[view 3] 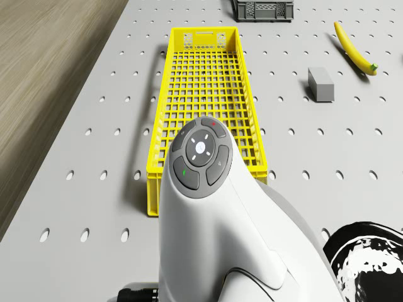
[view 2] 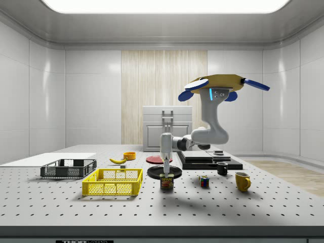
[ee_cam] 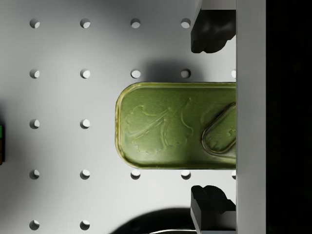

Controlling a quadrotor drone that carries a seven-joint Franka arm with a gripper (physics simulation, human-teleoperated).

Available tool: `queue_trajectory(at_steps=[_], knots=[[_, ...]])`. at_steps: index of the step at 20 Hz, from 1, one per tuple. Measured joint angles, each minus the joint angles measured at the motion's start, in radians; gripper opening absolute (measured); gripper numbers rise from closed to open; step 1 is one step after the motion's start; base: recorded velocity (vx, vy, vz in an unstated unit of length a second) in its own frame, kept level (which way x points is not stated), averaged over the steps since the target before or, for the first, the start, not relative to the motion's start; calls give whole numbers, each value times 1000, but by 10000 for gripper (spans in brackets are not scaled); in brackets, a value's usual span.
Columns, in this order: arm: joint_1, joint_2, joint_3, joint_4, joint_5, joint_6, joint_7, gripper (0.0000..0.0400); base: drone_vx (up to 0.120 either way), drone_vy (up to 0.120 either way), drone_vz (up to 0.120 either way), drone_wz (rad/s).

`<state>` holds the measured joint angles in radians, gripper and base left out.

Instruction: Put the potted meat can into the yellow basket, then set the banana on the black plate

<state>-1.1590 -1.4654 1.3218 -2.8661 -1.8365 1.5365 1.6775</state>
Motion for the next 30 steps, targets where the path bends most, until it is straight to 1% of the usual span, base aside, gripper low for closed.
queue_trajectory(at_steps=[7,11,14,15,21,24,29,30], knots=[[9,-16,-58,14,-51,35,-18,400,0,0,0,0],[10,-21,-80,20,-71,48,-22,400,0,0,0,0],[10,-24,-88,23,-78,53,-24,327,0,0,0,0],[10,-24,-90,23,-80,54,-24,319,0,0,0,0],[10,-26,-92,24,-85,55,-21,291,0,0,0,0],[13,-26,-69,17,-63,46,-22,286,0,0,0,0],[18,-25,-11,4,-9,25,-21,286,0,0,120,0],[18,-25,-3,3,-2,23,-21,286,120,0,120,0]])
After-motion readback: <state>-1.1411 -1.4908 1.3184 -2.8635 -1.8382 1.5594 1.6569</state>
